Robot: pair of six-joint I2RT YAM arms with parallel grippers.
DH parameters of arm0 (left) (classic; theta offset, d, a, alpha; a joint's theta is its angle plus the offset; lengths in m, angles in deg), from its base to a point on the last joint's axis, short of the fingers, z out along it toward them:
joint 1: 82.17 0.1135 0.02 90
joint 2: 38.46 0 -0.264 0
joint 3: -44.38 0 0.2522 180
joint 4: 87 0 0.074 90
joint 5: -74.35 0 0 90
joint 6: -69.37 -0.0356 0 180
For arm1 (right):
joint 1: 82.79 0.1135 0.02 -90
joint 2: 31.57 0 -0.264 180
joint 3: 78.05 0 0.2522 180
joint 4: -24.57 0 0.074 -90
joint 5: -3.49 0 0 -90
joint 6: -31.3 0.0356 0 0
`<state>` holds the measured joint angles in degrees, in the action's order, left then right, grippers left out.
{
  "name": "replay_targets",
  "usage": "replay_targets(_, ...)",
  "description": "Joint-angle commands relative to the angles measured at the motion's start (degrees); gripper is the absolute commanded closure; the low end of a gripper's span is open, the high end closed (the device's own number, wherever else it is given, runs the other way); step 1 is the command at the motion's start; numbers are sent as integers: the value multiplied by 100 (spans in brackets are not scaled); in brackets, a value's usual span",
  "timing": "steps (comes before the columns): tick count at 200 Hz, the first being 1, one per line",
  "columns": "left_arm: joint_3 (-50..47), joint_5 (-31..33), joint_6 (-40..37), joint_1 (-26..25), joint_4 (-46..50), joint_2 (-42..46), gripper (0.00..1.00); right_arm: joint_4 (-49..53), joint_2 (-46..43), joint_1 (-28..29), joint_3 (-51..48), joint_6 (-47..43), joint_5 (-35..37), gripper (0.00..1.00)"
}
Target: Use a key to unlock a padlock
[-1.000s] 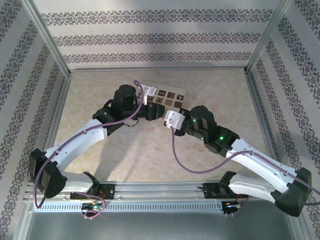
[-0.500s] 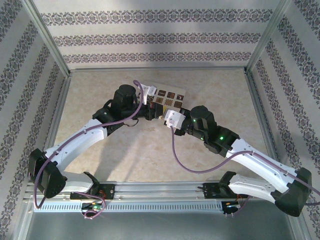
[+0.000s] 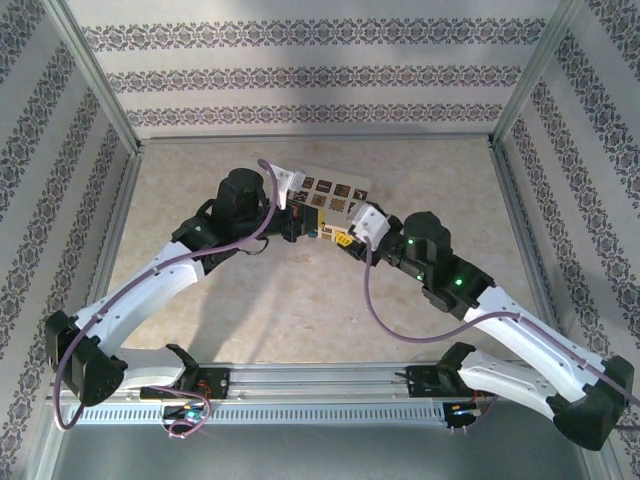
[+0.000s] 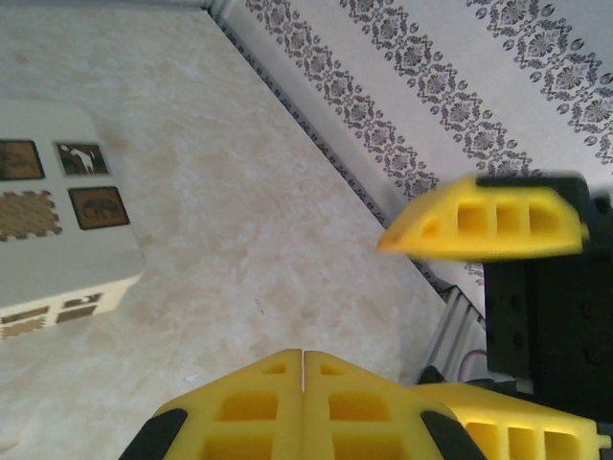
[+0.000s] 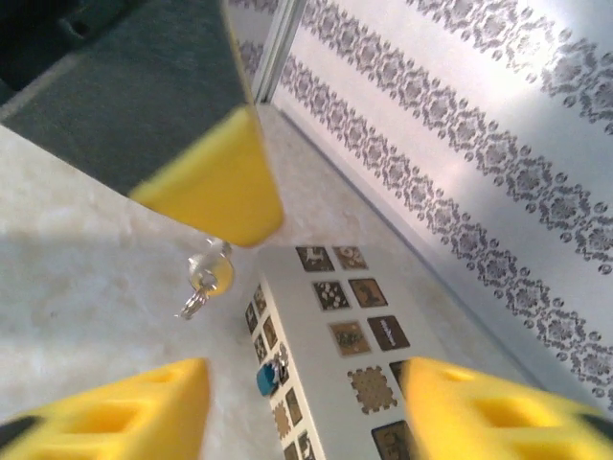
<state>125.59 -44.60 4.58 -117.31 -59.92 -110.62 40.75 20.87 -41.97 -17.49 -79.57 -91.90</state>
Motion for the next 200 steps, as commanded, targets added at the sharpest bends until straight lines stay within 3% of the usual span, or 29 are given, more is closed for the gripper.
replay_targets(1, 295, 345, -711, 57, 464, 286, 100, -798, -198, -281, -292, 1284, -826, 27)
replay_targets(40, 476, 194, -1347, 188, 478, 443, 100, -1823, -120, -881, -550, 3059, -2174, 10)
replay_targets(77, 552, -348, -1747, 374, 448, 569, 100, -2302, 93, -1015, -385, 4226, -3070, 2)
replay_targets(110, 466, -968, -1609, 584, 159, 648, 100, -3013, 294, -1003, -426, 5110, -3481, 2)
replay_targets(141, 411, -1454, -1454, 656, -126, 657, 100, -3437, 470, -860, -464, 5311, -3509, 3)
replay_targets(200, 341, -1741, -1317, 661, -277, 615, 100, -3714, 964, -617, -194, 5615, -3570, 20)
